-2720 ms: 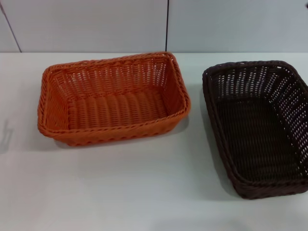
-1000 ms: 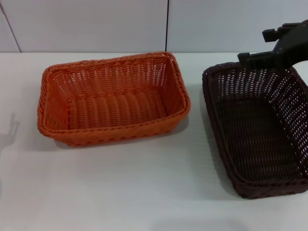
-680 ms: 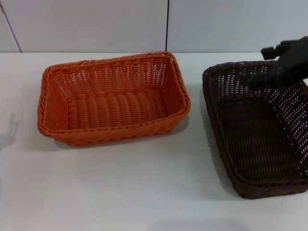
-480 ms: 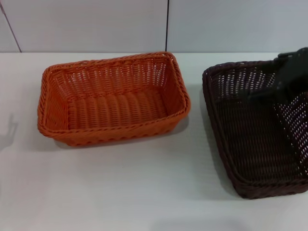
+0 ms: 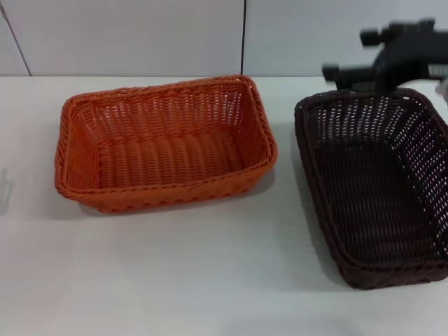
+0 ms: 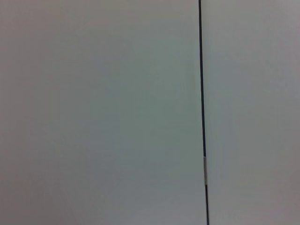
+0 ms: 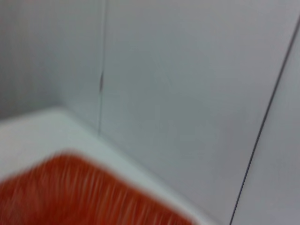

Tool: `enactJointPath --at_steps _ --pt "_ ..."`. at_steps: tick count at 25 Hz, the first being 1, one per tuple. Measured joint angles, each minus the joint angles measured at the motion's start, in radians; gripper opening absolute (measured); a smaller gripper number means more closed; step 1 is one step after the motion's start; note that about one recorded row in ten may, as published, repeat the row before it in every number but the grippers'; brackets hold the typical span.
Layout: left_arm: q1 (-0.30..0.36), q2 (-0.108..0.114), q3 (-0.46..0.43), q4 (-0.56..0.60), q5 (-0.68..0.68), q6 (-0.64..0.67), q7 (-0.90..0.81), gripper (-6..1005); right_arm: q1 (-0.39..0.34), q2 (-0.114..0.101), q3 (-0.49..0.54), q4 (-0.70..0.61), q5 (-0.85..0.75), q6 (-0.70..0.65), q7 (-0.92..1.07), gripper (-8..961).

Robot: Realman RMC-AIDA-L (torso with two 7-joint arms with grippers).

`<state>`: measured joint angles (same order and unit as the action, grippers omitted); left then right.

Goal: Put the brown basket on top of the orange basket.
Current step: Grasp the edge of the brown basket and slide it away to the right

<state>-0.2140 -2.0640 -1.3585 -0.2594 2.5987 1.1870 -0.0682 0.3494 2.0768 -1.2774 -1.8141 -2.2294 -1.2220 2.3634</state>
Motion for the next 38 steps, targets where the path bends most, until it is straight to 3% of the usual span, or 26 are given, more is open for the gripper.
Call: enactJointPath --at_steps 3,6,22,38 --pt "0.0 0.0 -0.008 0.0 0.0 0.0 0.002 762 -0.039 -0.001 -0.019 0.022 0.084 0.102 -0.049 818" --pt "0.004 0.0 -0.03 0.001 0.0 -0.002 0.003 762 -0.044 -0.002 -0.034 0.048 0.103 0.119 -0.069 818" --pt "0.001 -0.005 -0.047 0.009 0.0 -0.014 0.006 759 0.066 -0.003 -0.036 0.222 0.055 0.131 -0.082 818" --pt "-0.03 -0.004 -0.089 0.011 -0.002 -0.021 0.007 755 0.103 -0.005 -0.025 0.268 0.031 0.192 -0.113 817"
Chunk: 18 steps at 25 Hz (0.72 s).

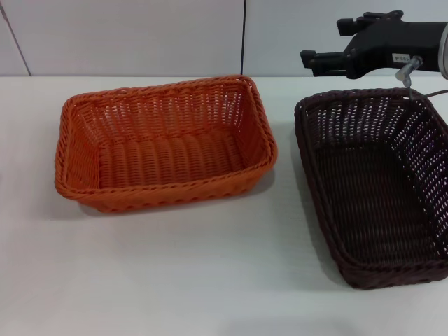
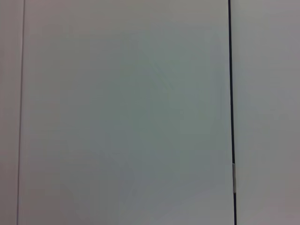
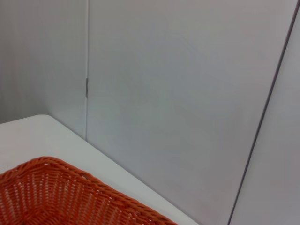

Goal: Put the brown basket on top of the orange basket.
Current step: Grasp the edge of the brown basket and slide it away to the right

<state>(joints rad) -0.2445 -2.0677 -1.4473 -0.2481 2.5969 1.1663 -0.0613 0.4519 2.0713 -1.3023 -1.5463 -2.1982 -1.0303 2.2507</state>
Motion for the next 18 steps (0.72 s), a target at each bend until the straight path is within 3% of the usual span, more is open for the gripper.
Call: enactJointPath --at_steps 18 --pt "-0.018 -0.003 -0.031 0.001 0.0 -0.025 -0.003 752 0.017 0.003 0.007 0.051 0.008 0.049 -0.01 818"
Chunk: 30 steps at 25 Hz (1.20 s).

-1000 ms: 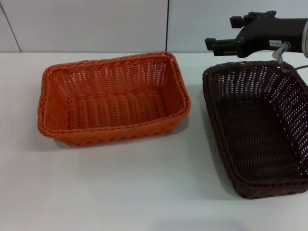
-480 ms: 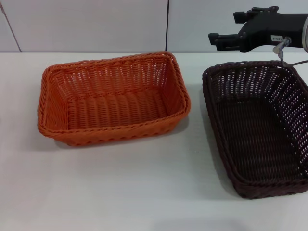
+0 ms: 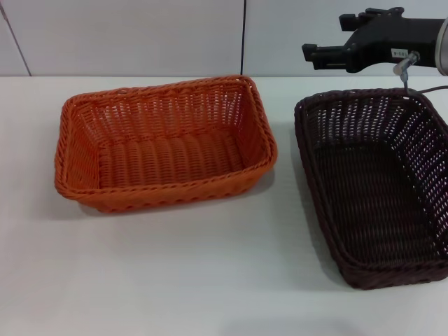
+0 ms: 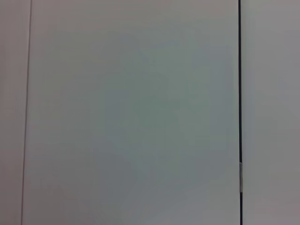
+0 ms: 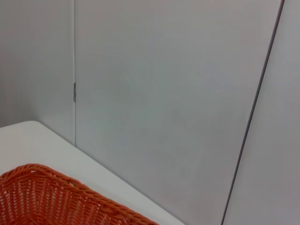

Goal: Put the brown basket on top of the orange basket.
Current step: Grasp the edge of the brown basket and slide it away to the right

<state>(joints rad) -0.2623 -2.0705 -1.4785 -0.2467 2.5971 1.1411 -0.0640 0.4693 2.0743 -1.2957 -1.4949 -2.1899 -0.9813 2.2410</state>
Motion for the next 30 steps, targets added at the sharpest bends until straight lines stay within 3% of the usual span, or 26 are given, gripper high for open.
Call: enactJointPath --at_steps 15,30 --pt "-0.014 0.004 -0.003 0.001 0.0 -0.037 0.002 749 -0.003 0.004 -0.013 0.077 0.039 0.117 -0.001 817" --pt "-0.015 0.005 -0.006 0.0 0.0 -0.043 -0.011 746 -0.019 0.004 -0.039 0.068 0.056 0.171 -0.023 818"
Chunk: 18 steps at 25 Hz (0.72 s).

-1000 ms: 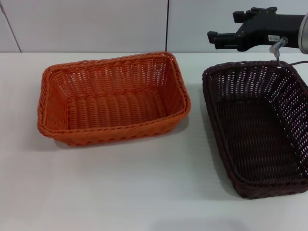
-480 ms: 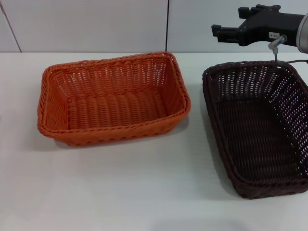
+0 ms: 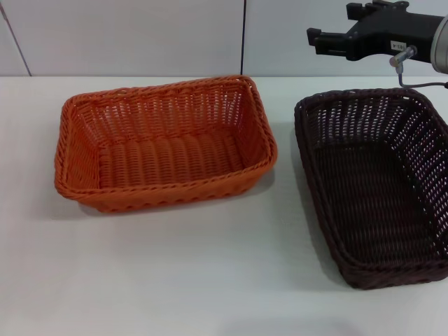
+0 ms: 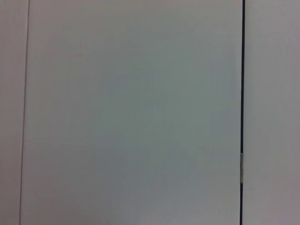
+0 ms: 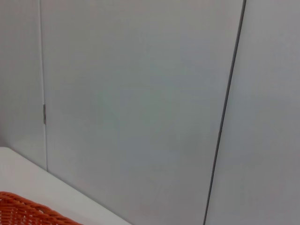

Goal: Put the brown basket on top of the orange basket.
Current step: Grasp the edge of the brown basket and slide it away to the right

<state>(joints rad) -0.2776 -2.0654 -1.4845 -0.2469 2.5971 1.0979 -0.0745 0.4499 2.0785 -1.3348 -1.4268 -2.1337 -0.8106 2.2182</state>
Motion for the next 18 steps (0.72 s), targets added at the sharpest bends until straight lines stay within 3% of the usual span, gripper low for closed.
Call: enactJointPath --at_steps 18 --pt "-0.001 0.0 -0.011 0.011 0.0 -0.002 -0.001 742 -0.01 0.001 -0.041 -0.007 0.002 0.013 0.004 817"
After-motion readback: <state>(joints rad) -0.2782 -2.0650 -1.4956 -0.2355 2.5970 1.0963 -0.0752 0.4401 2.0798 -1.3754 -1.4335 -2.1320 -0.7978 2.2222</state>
